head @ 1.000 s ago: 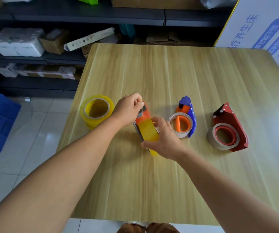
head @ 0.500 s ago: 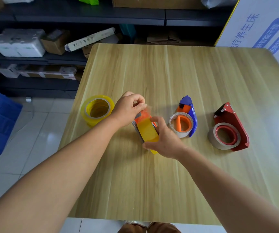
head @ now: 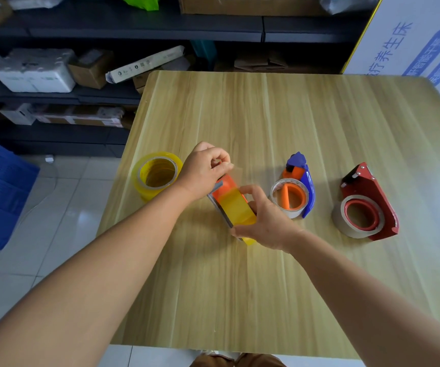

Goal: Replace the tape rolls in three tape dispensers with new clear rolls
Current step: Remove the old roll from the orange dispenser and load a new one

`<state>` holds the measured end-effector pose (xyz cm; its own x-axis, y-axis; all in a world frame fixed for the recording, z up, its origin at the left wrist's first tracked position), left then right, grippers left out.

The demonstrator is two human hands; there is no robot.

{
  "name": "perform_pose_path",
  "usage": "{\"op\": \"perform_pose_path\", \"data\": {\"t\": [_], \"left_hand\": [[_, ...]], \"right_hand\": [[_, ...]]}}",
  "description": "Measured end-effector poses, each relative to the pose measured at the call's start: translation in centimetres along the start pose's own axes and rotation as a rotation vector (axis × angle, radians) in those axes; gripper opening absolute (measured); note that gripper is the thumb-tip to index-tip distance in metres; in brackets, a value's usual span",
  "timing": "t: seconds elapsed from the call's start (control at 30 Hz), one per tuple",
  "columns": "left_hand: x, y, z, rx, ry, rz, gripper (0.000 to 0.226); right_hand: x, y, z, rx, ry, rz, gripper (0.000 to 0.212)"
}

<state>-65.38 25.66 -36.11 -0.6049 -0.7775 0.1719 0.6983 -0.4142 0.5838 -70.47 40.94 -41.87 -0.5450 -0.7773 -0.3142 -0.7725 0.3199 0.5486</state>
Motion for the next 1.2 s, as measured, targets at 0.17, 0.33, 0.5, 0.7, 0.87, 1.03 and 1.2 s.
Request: {"op": "perform_pose_path", "data": {"t": [0.17, 0.33, 0.5, 0.7, 0.87, 1.03, 1.2], "left_hand": [[-0.3, 1.0, -1.0, 0.016, 0.062, 0.087, 0.008], [-0.7, 1.7, -1.5, 0.023, 0.097, 0.151, 0.009], [-0.8, 1.9, -0.6, 0.063, 0.076, 0.175, 0.008], [-1.0, 1.6, 1.7, 0.157, -0.001, 0.175, 0.011], [-0.9, 1.6, 2.8, 0.216, -0.004, 0.145, 0.011], [-0.2, 2.8, 3.0, 0.207, 0.054, 0.16, 0.015], [-0.1, 3.7, 4.9, 0.206, -0.039, 0.185, 0.011]], "right_hand": [[0.2, 0.1, 0.5, 0.119, -0.075, 0.035, 0.081], [0.2, 0.0, 0.5, 0.13, -0.098, 0.049, 0.085], [0.0, -0.2, 0.3, 0.082, -0.075, 0.07, 0.089], [0.2, -0.5, 0.0, 0.118, -0.152, 0.223, 0.087], [0.1, -0.6, 0.4, 0.119, -0.274, 0.326, 0.078], [-0.6, -0.9, 0.8, 0.109, -0.3, 0.282, 0.073], [-0.5, -1.0, -0.2, 0.156, -0.308, 0.243, 0.059]]}}
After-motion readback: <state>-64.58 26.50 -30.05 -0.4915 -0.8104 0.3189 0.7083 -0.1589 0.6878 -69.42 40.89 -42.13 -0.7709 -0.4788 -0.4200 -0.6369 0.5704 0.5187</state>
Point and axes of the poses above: each hand's wrist, its own x-axis towards the middle knuckle, its own y-axis out of the back of the hand, z = x × y, the point moved 8 cm from there along x, towards the middle knuckle, and after that the axes turned 13 degrees about z, right-handed, at the moved point
